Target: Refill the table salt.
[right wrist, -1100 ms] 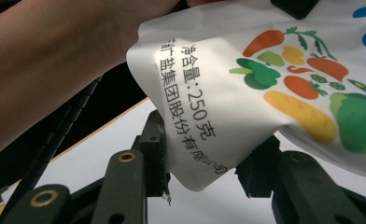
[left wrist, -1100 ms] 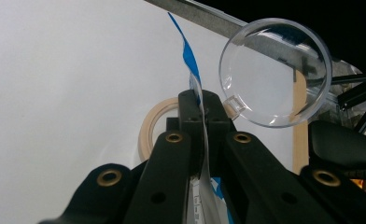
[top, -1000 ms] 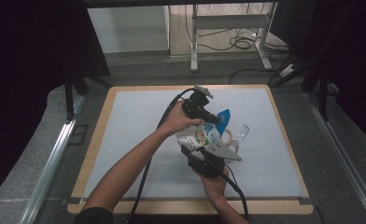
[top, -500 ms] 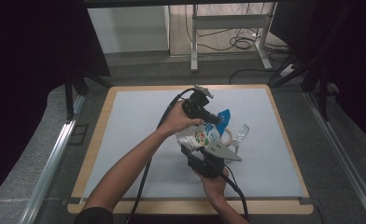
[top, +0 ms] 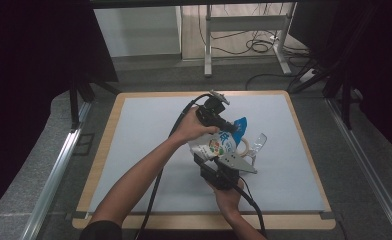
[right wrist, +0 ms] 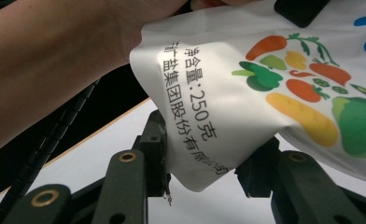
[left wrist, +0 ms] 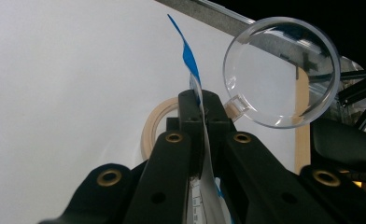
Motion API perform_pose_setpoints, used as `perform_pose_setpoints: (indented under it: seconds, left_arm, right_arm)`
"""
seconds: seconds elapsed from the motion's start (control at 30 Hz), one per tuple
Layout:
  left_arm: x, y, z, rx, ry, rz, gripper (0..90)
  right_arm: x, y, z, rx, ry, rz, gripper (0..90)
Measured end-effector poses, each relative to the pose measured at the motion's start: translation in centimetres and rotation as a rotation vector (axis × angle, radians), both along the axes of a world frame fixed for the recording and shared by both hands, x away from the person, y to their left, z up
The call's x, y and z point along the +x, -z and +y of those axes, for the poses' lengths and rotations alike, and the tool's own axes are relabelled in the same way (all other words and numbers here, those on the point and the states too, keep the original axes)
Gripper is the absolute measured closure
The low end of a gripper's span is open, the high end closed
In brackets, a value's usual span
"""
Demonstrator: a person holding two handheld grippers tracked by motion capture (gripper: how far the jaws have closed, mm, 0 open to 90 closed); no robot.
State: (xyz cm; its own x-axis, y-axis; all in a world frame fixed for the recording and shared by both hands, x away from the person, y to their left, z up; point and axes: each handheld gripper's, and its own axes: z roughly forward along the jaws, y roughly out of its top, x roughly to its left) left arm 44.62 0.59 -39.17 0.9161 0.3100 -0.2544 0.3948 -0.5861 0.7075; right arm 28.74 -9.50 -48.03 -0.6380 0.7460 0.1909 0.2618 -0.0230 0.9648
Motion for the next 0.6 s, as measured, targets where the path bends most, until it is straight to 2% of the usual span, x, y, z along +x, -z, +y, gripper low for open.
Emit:
perform_pose_setpoints:
  seconds: [0.6]
  left_arm:
    - [0.05,0.27,0.27,-0.001,-0.005,0.004,90.0]
  right_arm:
    - [0.07,0.23,0.22,-0.001,0.001,0.000,60.6]
